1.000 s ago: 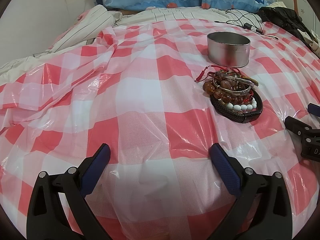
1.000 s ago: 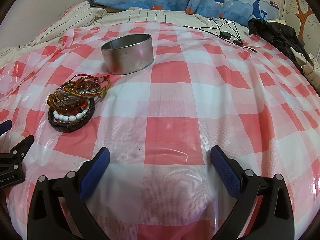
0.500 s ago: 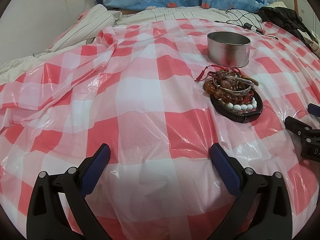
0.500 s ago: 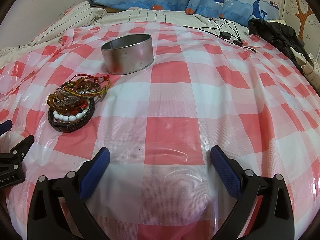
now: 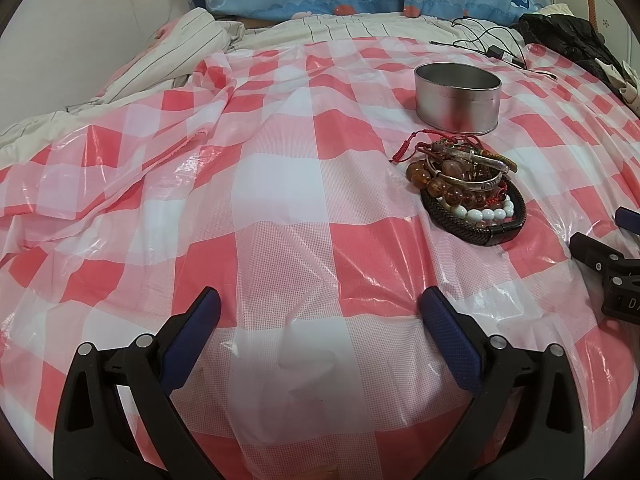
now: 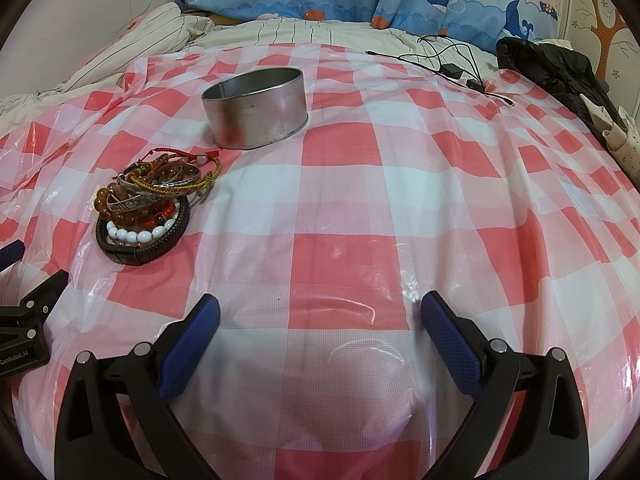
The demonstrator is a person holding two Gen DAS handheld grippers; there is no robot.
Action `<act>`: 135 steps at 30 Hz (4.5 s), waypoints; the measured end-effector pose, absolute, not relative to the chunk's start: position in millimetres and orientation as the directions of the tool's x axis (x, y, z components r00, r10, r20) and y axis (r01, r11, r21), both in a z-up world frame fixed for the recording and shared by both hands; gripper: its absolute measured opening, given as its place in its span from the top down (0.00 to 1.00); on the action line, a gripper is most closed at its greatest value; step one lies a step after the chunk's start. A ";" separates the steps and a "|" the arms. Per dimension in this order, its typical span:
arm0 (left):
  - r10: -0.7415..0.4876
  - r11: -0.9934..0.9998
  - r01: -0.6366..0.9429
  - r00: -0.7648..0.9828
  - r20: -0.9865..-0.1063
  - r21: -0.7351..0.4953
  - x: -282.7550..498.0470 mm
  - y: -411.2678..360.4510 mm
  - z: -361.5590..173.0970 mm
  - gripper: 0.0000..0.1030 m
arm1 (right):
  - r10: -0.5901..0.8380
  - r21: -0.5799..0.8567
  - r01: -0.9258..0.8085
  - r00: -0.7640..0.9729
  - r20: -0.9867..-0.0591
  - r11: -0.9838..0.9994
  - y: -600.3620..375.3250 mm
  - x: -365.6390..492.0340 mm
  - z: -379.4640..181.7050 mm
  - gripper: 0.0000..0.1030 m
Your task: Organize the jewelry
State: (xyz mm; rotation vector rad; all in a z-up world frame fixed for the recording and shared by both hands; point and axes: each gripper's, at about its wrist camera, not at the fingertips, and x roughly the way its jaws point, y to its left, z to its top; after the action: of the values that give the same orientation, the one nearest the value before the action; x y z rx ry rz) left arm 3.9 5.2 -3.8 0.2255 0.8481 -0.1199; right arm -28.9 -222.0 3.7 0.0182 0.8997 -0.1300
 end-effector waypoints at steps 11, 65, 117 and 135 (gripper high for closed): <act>-0.021 0.972 0.192 0.648 -0.762 0.137 4.6 6.2 -5.0 0.06 | -0.106 -0.039 0.121 0.614 -0.782 0.992 -222.0 -29.1 3.7 0.07; -0.270 0.921 0.389 0.645 -0.715 0.003 65.2 11.9 61.7 0.07 | 0.186 0.002 -0.278 0.640 -0.746 0.961 -178.0 13.1 49.7 0.07; -0.633 0.770 0.451 0.441 -0.637 -0.452 151.2 16.1 65.9 0.97 | 0.353 0.188 -0.323 0.589 -0.727 0.928 -180.5 58.4 40.5 0.32; -0.623 0.777 0.442 0.435 -0.650 -0.448 152.8 15.1 58.5 0.97 | 0.568 0.383 -0.431 0.492 -0.660 0.817 -189.9 56.7 52.2 0.25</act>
State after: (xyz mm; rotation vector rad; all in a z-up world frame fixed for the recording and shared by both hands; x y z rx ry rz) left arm 152.8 15.1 58.5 -0.2238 0.9020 -0.6695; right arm 56.7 -189.9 52.2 0.1753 0.8651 0.6098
